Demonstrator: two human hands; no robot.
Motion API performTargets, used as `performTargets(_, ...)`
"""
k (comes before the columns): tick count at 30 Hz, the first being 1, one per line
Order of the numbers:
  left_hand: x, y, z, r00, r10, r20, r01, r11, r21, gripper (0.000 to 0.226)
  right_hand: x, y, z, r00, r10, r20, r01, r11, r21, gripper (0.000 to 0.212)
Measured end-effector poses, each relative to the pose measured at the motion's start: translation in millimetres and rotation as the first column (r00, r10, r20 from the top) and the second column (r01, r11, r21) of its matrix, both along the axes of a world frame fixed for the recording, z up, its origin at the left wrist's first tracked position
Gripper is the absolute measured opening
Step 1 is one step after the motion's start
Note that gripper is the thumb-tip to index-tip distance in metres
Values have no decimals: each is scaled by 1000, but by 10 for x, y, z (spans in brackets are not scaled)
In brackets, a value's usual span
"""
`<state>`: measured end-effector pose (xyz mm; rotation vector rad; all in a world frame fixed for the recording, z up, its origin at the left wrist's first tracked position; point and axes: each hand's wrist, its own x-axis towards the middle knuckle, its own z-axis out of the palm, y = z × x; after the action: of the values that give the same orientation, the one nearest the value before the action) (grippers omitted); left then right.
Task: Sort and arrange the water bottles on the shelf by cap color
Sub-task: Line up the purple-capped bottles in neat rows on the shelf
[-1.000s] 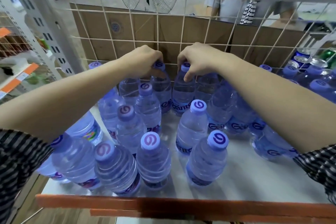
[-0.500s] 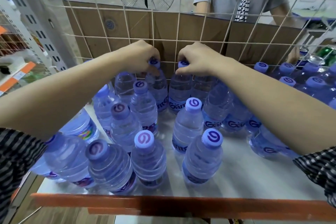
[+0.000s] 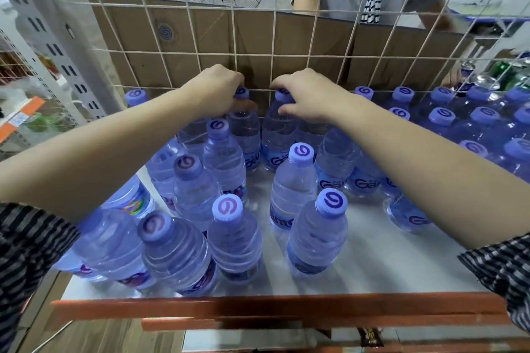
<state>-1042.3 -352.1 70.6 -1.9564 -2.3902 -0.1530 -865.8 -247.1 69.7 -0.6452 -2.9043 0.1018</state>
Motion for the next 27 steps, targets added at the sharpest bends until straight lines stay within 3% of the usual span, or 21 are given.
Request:
performTargets(3,23,-101,108,998,-26,-65,23,999,-48,60,165,-101,57,999,2,-49,-2,1000,-8,45)
performTargets(6,141,-228,245,987,-103,-121,104,995,1,51,414,-251,154,995,-5,-98,3,1000,-18,41)
performTargets(10,537,-446,391,951,-308,-12,308,947,90,34,862,-594,206,976,-2,-216,-31,988,-150,25)
performTargets(14,1003,-647,353,918,-386,90,388,921,-10,33,1285,-940,152,941,6,-338,-116,946,-304,17)
performTargets(19,1317,-696,207,951,-309,22,310,951,-24,48,1520,-1181,-19,971,37,-238,-111,946,-304,32)
performTargets(21,1386,-697,162,965,-264,6,264,965,-5,48,1555,-1242,-89,981,14,-193,-61,969,-241,38)
performTargets(27,1550,-725,150,982,-189,-12,189,980,66,40,1728,-1045,56,987,135,-84,-145,981,-130,37)
